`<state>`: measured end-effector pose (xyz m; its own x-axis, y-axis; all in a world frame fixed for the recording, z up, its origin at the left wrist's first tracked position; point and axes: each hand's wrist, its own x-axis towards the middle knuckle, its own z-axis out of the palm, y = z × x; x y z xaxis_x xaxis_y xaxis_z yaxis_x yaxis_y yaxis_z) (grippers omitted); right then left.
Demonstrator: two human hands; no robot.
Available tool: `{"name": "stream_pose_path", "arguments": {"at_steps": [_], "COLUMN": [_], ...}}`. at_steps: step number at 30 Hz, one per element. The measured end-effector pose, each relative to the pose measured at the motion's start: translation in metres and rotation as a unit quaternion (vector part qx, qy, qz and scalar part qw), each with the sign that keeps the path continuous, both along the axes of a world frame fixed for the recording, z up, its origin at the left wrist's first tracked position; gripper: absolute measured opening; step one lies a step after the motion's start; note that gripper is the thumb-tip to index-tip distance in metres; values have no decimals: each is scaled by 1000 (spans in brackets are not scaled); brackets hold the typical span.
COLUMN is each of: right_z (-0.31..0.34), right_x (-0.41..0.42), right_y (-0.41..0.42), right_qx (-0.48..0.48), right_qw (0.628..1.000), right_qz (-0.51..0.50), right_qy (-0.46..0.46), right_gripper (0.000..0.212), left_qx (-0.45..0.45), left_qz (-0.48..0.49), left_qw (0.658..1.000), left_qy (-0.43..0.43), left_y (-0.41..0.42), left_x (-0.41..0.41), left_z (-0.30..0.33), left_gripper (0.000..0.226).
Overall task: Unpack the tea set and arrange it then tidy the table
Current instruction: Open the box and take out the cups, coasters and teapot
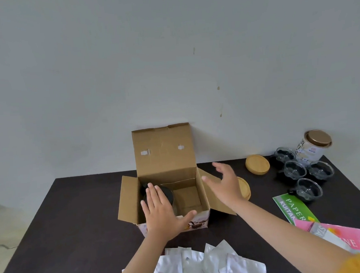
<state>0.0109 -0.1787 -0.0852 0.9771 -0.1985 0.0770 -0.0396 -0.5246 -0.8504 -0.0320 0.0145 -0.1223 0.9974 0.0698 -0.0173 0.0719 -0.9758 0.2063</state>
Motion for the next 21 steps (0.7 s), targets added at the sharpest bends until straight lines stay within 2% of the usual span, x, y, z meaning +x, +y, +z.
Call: {"name": "stream_pose_path", "arguments": {"at_steps": [6, 8, 11, 15, 18, 21], "right_z": [17, 17, 15, 8, 3, 0], "right_x": [-3, 1, 11, 18, 19, 19], "right_y": [63, 84, 113, 140, 149, 150], "right_qx": [-64, -87, -148, -254, -292, -297], "right_qw": [980, 967, 937, 890, 877, 890], "right_qz": [181, 217, 264, 297, 291, 267], "right_qy": [59, 103, 176, 236, 247, 219], "right_gripper": [54, 63, 85, 104, 115, 100], "left_qx": [-46, -53, -93, -122, -112, -102], "left_qz": [121, 132, 132, 128, 118, 118], "left_qw": [992, 989, 985, 983, 986, 987], "left_qy": [-6, 37, 55, 46, 40, 34], "left_y": [34, 44, 49, 49, 50, 50], "left_x": [-19, -27, -32, -31, -31, -31], "left_z": [6, 2, -2, -4, -4, -3], "left_gripper": [140, 141, 139, 137, 138, 139]}}
